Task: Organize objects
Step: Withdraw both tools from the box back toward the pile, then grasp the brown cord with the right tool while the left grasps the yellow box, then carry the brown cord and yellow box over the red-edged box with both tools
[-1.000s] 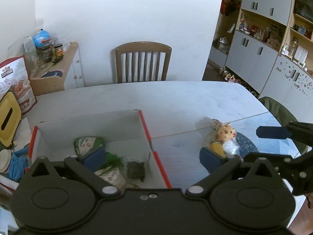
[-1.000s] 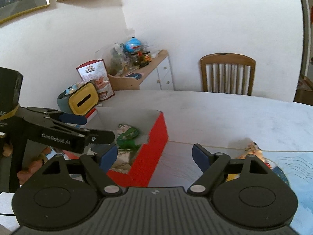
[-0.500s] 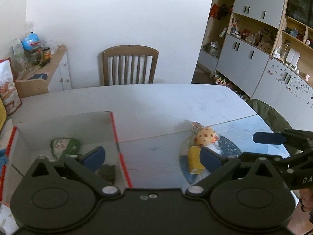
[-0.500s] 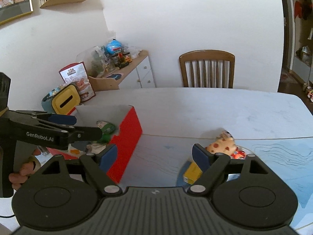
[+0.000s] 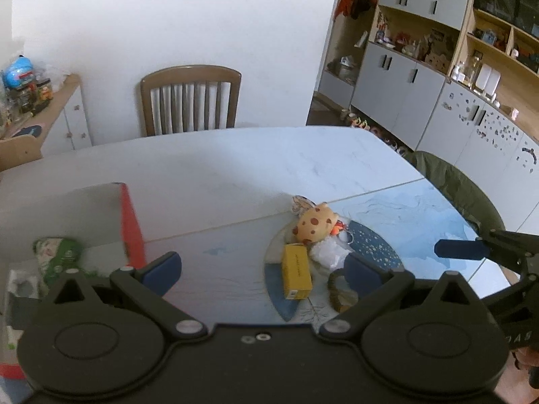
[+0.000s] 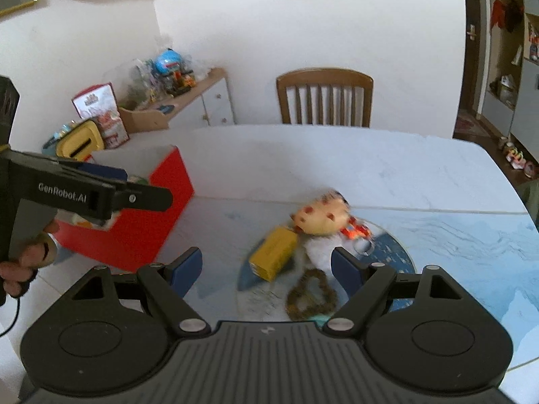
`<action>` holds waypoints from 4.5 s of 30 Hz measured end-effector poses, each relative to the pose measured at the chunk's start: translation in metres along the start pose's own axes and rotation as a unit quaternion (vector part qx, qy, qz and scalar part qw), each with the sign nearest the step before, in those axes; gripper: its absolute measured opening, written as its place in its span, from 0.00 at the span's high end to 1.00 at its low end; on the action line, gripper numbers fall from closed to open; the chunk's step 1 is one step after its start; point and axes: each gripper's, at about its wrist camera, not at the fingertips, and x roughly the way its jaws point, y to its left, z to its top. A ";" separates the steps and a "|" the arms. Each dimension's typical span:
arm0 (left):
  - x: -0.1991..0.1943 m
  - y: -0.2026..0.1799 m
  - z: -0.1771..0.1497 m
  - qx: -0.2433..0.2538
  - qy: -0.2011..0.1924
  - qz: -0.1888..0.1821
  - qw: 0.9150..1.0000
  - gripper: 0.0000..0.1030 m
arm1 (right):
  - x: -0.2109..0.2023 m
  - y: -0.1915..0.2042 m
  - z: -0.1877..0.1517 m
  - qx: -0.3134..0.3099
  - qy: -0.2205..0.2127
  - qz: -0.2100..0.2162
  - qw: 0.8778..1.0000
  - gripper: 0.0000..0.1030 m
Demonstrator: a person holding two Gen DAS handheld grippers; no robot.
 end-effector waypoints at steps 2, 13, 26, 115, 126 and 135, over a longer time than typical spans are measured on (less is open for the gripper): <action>0.013 -0.005 -0.002 0.000 0.010 0.001 1.000 0.01 | 0.007 -0.008 -0.006 0.006 0.011 -0.007 1.000 0.19; 0.076 -0.016 0.001 -0.024 0.053 0.014 0.998 0.01 | 0.047 -0.044 -0.029 0.006 0.051 -0.016 0.999 0.19; 0.130 -0.039 -0.005 0.008 0.082 0.026 0.996 0.01 | 0.098 -0.063 -0.028 -0.009 0.074 -0.021 0.997 0.30; -0.020 0.074 0.005 -0.048 0.074 0.016 0.996 0.73 | 0.023 0.076 0.065 -0.014 0.001 0.057 0.998 0.90; -0.044 0.135 0.001 -0.080 0.067 0.054 0.993 0.73 | 0.052 0.133 0.086 -0.043 0.005 0.091 0.995 0.90; -0.052 0.184 -0.005 -0.105 0.069 0.094 0.988 0.73 | 0.081 0.175 0.095 -0.059 0.015 0.111 0.992 0.90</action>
